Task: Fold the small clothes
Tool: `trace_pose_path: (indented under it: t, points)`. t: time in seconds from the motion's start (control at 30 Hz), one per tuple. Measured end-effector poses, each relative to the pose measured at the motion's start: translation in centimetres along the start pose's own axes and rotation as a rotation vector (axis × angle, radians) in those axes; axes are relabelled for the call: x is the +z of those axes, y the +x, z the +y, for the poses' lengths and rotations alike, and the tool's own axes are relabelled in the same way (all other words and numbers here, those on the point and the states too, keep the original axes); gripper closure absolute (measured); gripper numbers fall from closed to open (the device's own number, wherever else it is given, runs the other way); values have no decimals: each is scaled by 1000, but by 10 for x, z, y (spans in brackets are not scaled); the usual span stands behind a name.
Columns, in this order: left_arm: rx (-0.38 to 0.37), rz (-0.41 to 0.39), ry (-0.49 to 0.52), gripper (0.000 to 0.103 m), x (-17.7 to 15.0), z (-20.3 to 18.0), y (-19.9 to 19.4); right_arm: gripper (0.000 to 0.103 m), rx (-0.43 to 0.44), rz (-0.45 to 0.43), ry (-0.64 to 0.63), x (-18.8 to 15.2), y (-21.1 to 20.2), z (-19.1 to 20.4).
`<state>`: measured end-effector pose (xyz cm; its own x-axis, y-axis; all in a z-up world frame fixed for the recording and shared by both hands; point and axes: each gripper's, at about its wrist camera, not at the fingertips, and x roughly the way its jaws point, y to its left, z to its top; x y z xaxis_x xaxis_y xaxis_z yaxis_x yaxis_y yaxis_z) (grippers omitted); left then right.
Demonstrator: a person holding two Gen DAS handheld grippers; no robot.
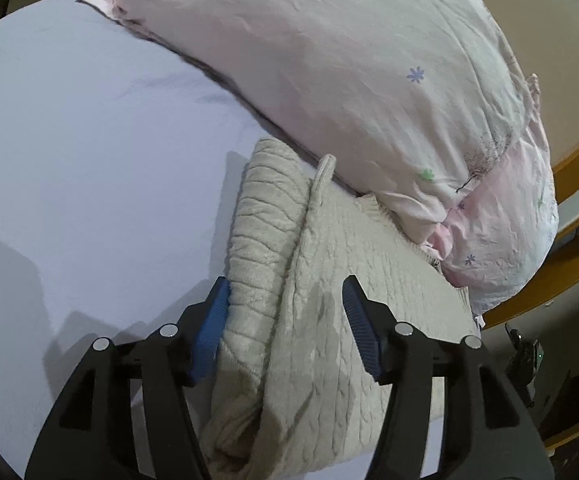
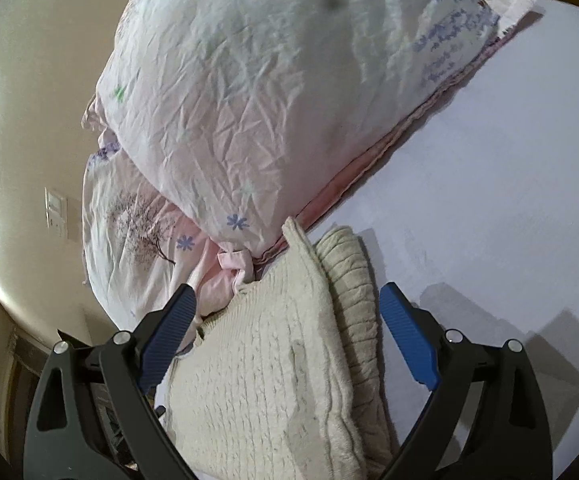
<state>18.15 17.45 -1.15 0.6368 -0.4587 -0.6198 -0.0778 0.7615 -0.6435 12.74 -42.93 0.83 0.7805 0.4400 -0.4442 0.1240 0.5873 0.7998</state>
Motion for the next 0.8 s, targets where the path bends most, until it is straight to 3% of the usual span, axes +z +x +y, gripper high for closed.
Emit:
trace_pose_path:
  t: [0.03,0.07,0.17,0.23,0.4,0.47,0.5,0.63,0.67,0.7,0.8]
  points:
    - [13,-7,-3,74,-2,2,0,10,0,3,-8,0,0,2]
    - [20,18,-24,84,-4,4,5,10,3,12,-13,-1,1,4]
    - [-47,38,-101,89,-2,0,1,10,13,41,-17,-2,4,6]
    - [-161,23,-102,89,2,-26,-8,10,16,44,-24,-2,3,9]
    - [-473,52,5,89,-2,-143,3,10,4,-45,-49,4,-17,13]
    - [-630,129,-23,89,-17,-194,45,10,-13,-87,-32,9,-24,7]
    - [-669,161,-43,88,-23,-208,63,10,-21,-101,-19,11,-27,3]
    - [-805,476,-247,87,-71,-258,168,10,-57,-108,27,22,-34,-16]
    - [-810,508,-234,87,-76,-263,172,10,-58,-104,35,25,-36,-21]
    - [-798,491,-153,87,-76,-268,163,10,-54,-99,42,26,-37,-24]
    - [-702,364,28,86,-62,-260,126,6,-5,-59,77,34,-40,-34]
